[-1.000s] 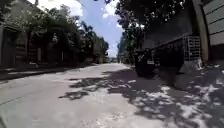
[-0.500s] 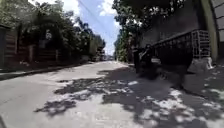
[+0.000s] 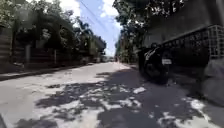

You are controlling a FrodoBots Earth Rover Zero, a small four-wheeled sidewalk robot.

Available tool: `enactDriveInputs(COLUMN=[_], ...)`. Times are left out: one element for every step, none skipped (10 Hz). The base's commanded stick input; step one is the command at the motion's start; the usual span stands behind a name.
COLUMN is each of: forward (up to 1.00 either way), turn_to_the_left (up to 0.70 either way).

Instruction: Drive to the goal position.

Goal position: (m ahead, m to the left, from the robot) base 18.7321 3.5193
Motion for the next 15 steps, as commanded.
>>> enactDriveInputs(forward=[1.00, 1.00, 1.00, 1.00, 1.00, 1.00, 1.00, 1.00, 1.00, 1.00, 1.00, 1.00, 1.00, 1.00, 1.00], turn_to_the_left=[0.00, -0.01, -0.12, -0.26, -0.25, -0.05, 0.00, -0.01, -0.13, -0.26, -0.24, -0.05, 0.00, 0.00, 0.00])
